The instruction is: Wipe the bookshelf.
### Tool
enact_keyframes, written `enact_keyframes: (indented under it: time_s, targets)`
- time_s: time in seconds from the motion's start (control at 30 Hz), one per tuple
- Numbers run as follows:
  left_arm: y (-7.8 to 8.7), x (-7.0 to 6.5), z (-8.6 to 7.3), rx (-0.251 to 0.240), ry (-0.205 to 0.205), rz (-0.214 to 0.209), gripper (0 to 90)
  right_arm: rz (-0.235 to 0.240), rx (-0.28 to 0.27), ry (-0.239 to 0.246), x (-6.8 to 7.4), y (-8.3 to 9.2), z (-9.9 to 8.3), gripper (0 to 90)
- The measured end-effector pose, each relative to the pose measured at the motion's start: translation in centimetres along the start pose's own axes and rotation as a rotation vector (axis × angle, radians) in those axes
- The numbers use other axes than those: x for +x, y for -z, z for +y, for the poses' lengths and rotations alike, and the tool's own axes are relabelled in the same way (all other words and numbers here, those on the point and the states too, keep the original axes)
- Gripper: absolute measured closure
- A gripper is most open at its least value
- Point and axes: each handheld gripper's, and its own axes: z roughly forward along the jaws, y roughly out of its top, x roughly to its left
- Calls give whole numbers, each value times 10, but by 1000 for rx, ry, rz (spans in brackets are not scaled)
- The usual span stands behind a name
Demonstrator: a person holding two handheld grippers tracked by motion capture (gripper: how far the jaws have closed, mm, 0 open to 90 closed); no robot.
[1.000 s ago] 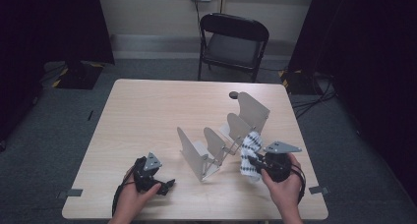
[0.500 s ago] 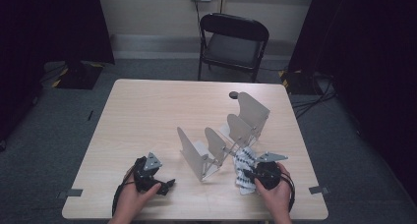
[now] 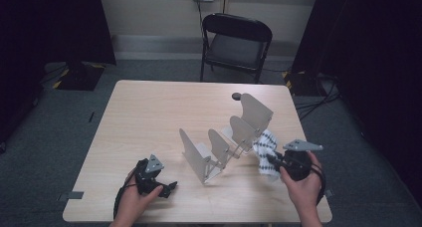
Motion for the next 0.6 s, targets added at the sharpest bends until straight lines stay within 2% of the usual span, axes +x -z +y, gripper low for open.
enact_keyframes:
  time_s: [0.13,0.23,0.33,0.6]
  targets:
    - [0,0,0,0,-2,-1,0,-24,-48,19,-2,11,26,747]
    - [0,0,0,0,-1,0,0,-21,-43,28,0,4,33,747]
    - [0,0,0,0,-1,-1,0,-14,-17,31,3,-10,25,746]
    - [0,0,0,0,-1,-1,0,28,50,2,8,-41,-7,746]
